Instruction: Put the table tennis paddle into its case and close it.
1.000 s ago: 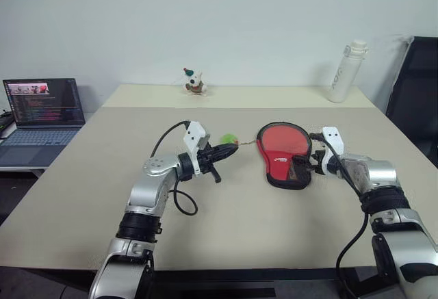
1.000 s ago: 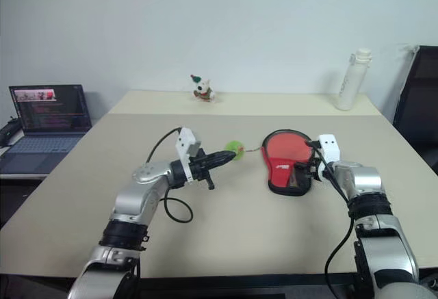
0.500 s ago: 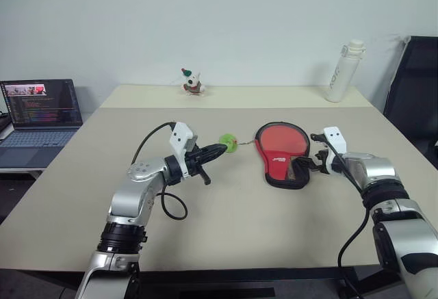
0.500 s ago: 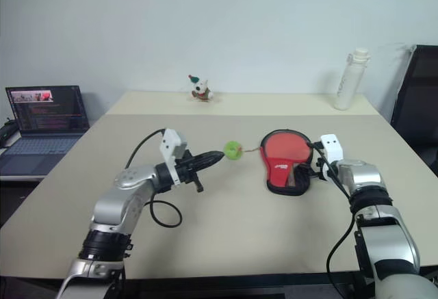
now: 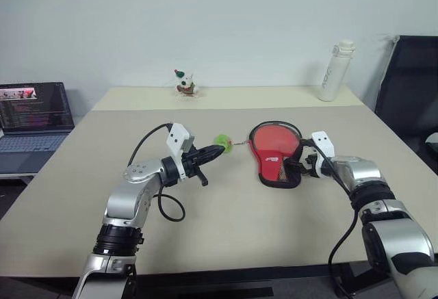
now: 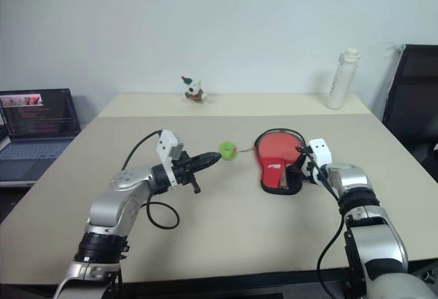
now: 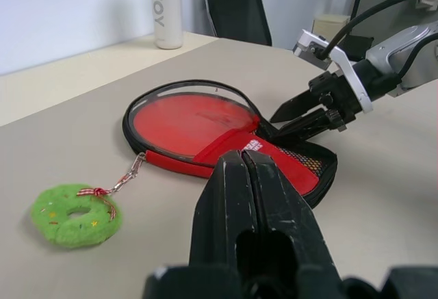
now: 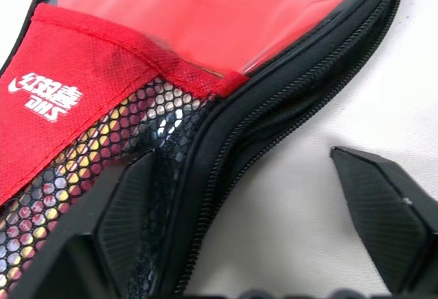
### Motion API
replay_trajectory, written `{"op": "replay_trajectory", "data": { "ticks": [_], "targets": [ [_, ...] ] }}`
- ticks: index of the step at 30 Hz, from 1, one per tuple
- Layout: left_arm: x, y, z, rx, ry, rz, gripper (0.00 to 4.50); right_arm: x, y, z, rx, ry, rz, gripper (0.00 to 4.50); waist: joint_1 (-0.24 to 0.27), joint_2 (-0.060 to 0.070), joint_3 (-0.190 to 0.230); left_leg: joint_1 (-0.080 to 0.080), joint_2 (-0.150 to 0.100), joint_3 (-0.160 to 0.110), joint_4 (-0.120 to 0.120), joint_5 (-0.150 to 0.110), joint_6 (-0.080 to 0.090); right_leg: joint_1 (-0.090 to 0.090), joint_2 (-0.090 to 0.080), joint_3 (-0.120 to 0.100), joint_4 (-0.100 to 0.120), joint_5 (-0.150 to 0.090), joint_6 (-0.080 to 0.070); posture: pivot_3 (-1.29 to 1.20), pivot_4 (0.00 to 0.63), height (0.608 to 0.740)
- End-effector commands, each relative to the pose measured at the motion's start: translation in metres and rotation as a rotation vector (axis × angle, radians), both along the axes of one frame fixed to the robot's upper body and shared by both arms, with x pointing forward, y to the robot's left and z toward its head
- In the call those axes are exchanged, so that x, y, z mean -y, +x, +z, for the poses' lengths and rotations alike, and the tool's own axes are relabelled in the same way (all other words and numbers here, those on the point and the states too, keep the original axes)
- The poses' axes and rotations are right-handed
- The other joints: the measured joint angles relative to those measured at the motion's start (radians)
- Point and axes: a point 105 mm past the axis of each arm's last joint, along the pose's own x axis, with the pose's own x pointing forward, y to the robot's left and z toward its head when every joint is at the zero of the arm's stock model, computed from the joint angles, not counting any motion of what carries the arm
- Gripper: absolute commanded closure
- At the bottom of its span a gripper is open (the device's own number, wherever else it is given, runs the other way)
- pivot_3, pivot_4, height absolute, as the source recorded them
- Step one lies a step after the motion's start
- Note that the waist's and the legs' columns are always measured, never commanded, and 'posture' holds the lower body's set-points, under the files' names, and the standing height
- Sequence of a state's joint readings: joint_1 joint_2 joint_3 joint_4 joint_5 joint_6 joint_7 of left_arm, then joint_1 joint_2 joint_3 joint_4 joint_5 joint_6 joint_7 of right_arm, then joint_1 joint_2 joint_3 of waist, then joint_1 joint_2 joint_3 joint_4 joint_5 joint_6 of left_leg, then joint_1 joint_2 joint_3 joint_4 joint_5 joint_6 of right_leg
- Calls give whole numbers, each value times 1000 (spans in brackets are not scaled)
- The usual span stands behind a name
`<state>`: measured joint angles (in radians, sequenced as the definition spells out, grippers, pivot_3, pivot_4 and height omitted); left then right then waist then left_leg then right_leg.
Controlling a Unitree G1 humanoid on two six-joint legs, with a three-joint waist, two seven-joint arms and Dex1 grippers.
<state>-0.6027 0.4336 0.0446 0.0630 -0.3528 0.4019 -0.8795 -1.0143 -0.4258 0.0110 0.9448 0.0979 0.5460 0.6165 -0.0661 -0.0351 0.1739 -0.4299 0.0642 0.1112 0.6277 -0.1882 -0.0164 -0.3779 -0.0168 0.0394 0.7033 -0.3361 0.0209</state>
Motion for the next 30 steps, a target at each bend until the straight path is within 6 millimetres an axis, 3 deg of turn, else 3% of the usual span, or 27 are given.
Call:
{"op": "replay_trajectory", "data": {
  "ticks": [1,6,10,16,23,30],
  "targets": [
    [-2,-5,11,61,2,2,4500,-10,-5,-19,-71,4,29,1517,-3,0,0,2,0,0,0,0,0,2,0,0,0,0,0,0,150,740],
    [-10,-8,5,44,9,15,4500,-22,-8,-23,-126,76,63,3226,-9,0,0,8,0,0,0,0,0,8,0,0,1,0,0,0,150,740],
    [-19,-25,-6,-21,21,-46,4500,-38,-13,-14,-166,191,129,4444,-15,0,0,9,0,0,0,0,0,9,0,0,1,0,0,0,150,740],
    [-36,-58,-25,-119,80,-149,4500,-59,-19,12,-184,322,217,4492,-23,0,0,8,1,1,-4,-1,-2,5,0,2,0,-1,-1,0,150,740],
    [-42,-77,-30,-152,115,-199,4500,-92,-36,40,-204,389,356,4492,-18,0,0,6,1,1,-3,-2,-1,4,0,1,-1,-1,-1,0,150,740],
    [-48,-96,-36,-195,155,-230,4500,-115,-77,32,-272,401,408,4492,-17,0,0,3,1,-1,-4,-2,-1,2,0,-1,-3,-1,-1,0,150,740]
  ]
}}
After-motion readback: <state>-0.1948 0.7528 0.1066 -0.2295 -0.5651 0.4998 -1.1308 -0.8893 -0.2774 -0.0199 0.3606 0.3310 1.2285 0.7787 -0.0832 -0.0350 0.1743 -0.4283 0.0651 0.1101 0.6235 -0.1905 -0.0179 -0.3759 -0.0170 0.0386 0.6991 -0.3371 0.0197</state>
